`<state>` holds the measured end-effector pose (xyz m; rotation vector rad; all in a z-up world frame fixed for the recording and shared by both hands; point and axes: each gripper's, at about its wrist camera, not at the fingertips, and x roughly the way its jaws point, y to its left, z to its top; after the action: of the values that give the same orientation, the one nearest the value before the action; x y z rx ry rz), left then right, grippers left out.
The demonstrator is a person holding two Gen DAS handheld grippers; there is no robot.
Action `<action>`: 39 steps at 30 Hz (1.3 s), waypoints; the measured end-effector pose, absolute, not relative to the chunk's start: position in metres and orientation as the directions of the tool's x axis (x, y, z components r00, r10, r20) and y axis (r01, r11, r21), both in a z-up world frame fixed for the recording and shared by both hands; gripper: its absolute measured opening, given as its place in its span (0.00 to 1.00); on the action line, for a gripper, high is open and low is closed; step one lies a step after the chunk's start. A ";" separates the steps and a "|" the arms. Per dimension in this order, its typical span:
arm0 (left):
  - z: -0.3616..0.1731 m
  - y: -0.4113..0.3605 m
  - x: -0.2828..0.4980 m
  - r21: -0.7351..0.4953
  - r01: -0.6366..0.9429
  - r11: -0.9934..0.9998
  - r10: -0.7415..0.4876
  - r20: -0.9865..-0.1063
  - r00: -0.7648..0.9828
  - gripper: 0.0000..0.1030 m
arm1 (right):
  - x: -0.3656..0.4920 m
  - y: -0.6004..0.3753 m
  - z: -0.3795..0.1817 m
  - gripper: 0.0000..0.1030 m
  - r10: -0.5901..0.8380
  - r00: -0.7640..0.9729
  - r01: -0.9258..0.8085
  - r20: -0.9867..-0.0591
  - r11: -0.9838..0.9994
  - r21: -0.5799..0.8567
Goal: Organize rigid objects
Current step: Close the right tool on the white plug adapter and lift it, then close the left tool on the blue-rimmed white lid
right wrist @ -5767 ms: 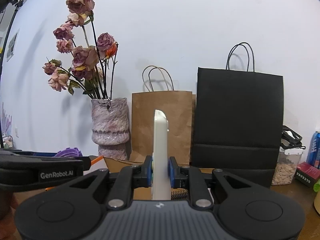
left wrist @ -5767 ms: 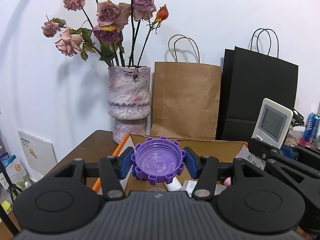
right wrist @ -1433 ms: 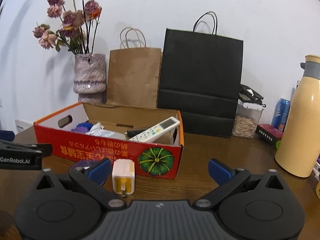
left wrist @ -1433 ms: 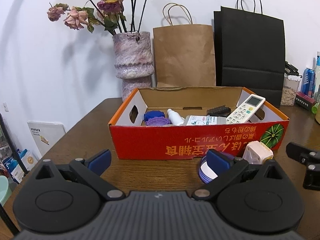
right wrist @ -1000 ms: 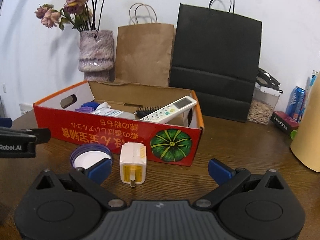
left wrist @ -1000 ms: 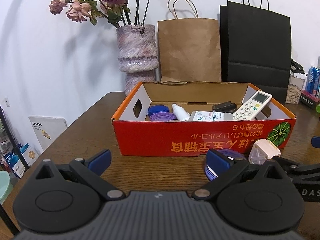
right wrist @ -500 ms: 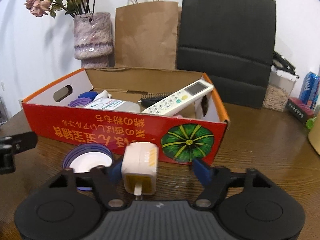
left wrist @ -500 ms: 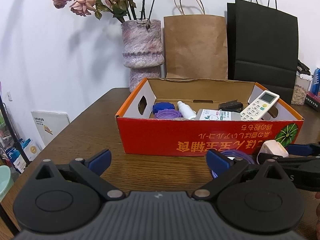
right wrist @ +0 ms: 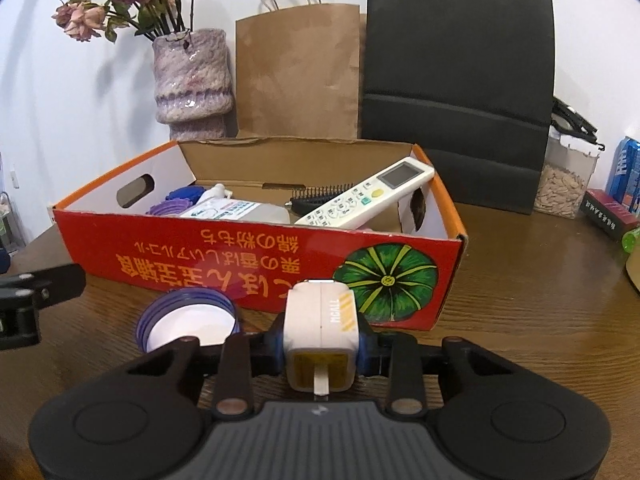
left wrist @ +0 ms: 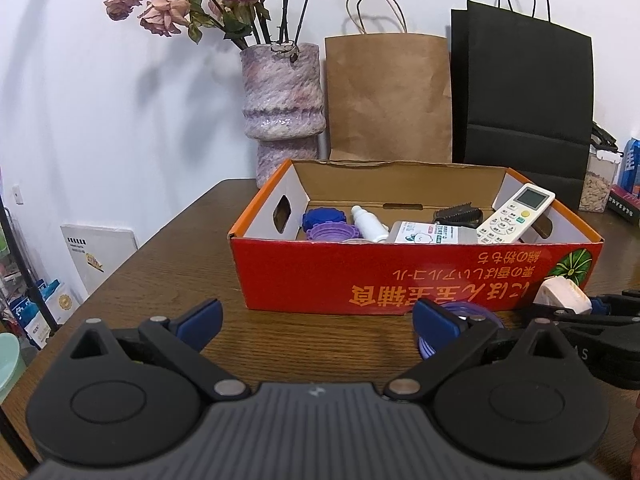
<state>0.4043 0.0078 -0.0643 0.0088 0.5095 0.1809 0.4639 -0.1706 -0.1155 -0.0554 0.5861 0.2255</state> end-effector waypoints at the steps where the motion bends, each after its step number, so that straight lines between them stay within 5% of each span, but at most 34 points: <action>1: -0.064 0.008 0.404 0.050 -0.168 0.984 0.171 -0.485 0.858 1.00 | 0.462 -0.171 -0.114 0.30 0.195 0.814 -0.225 -0.548 0.974 0.012; 39: -0.095 -0.079 0.453 0.099 -0.114 0.989 0.151 -0.609 0.779 0.98 | 0.445 -0.258 -0.100 0.30 0.184 0.864 -0.188 -0.469 0.981 0.039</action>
<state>0.4534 -0.0792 -0.0953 0.0573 0.6633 0.1431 0.4447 -0.2578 -0.0995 -0.0084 0.4902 0.1950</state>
